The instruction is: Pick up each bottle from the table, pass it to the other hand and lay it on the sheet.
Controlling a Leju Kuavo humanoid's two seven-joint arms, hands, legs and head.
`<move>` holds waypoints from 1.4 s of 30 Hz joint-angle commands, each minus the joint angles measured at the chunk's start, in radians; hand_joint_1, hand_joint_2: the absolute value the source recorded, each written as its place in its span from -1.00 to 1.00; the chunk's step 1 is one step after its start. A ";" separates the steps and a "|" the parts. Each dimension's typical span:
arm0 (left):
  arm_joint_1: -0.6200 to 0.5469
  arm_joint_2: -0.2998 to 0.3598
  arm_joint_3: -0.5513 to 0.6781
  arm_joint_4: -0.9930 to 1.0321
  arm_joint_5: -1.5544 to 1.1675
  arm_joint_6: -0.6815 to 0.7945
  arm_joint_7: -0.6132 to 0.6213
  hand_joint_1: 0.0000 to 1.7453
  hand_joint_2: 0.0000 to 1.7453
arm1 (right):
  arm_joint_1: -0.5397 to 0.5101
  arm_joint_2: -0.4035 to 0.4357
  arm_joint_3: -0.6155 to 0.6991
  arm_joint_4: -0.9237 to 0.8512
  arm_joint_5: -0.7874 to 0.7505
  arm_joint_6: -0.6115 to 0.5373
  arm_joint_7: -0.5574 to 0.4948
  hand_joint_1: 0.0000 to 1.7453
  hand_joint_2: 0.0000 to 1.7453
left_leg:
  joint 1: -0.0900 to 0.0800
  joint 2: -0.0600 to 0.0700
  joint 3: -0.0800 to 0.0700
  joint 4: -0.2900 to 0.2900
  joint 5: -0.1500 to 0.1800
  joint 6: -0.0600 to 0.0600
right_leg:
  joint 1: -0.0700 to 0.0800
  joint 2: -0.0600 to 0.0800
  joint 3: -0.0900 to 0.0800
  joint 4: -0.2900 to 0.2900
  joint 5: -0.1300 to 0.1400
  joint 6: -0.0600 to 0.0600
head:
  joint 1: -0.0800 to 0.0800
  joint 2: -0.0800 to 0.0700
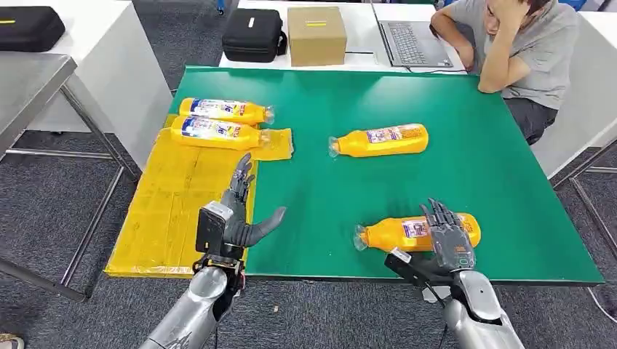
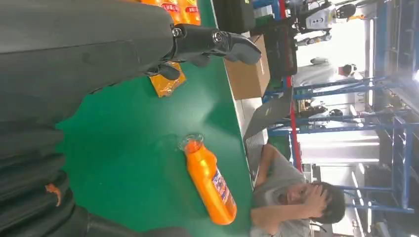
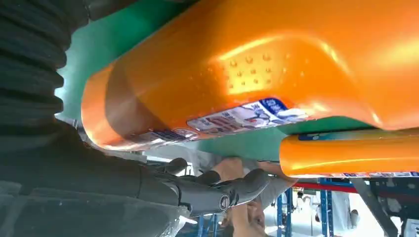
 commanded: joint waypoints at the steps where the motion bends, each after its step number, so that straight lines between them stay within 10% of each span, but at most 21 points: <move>1: -0.031 0.010 -0.012 0.058 0.012 -0.042 0.016 -1.00 1.00 | 0.094 -0.072 0.050 -0.086 0.160 0.072 0.135 -1.00 1.00 | 0.001 -0.002 0.002 -0.001 0.000 -0.001 | 0.001 -0.003 0.003 -0.001 -0.001 -0.001 | 0.000 0.000; 28: -0.045 -0.006 -0.028 0.082 0.023 -0.060 0.032 -1.00 1.00 | 0.199 -0.114 0.052 -0.267 0.245 0.154 0.241 -1.00 1.00 | 0.000 -0.004 0.002 -0.001 -0.001 -0.001 | 0.000 -0.004 0.005 -0.002 -0.003 0.001 | 0.000 0.000; 42: -0.051 -0.006 -0.069 0.076 0.011 -0.043 0.029 -1.00 1.00 | 0.024 -0.078 -0.001 0.024 0.322 -0.128 0.233 -1.00 1.00 | 0.000 -0.001 0.001 -0.001 -0.001 -0.001 | 0.000 -0.001 0.003 -0.002 -0.001 0.001 | 0.000 0.000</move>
